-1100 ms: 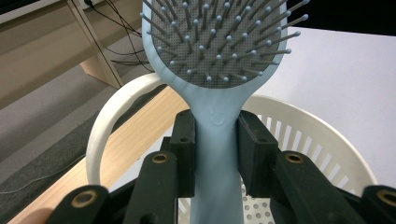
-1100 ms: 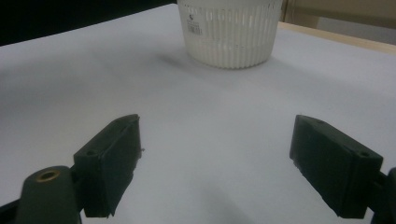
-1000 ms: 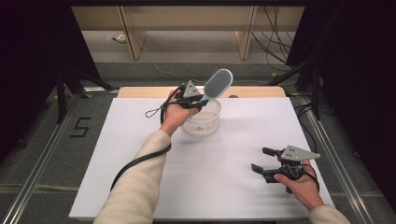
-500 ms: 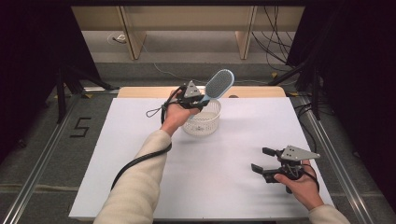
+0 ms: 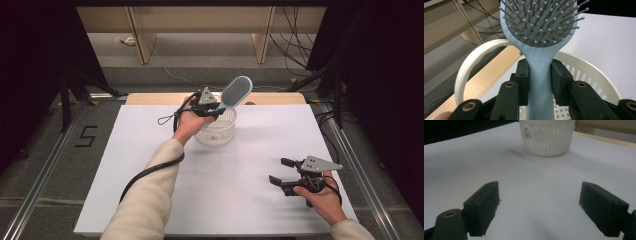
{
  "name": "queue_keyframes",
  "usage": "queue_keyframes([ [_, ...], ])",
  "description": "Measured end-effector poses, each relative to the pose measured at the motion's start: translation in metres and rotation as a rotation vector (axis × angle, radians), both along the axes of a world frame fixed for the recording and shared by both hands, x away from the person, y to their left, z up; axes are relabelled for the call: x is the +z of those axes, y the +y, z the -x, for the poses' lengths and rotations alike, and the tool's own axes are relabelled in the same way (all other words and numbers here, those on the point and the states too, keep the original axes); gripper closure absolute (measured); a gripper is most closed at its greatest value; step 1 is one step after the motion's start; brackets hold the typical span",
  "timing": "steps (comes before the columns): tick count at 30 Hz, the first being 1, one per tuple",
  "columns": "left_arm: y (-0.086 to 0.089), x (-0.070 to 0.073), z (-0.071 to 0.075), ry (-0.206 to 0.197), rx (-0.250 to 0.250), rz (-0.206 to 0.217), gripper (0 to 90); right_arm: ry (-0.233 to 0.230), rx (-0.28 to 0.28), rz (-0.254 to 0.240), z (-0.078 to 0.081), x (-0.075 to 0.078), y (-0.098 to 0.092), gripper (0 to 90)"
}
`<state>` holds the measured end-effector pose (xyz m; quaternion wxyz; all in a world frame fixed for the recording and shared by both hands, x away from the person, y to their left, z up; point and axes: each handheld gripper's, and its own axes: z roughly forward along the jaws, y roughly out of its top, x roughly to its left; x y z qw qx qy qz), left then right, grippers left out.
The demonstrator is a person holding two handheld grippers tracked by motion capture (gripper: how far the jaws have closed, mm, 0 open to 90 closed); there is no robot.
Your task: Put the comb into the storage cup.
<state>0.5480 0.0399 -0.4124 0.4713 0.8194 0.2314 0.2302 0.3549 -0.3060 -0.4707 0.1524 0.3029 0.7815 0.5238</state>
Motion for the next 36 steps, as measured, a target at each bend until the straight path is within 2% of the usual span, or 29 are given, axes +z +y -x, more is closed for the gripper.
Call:
queue_keyframes([
  [36, -0.0044, -0.0049, -0.0032, 0.015, -0.019, -0.018, 69.6, 0.001, 0.000, 0.001, 0.0000, -0.0001, -0.0005, 17.3],
])
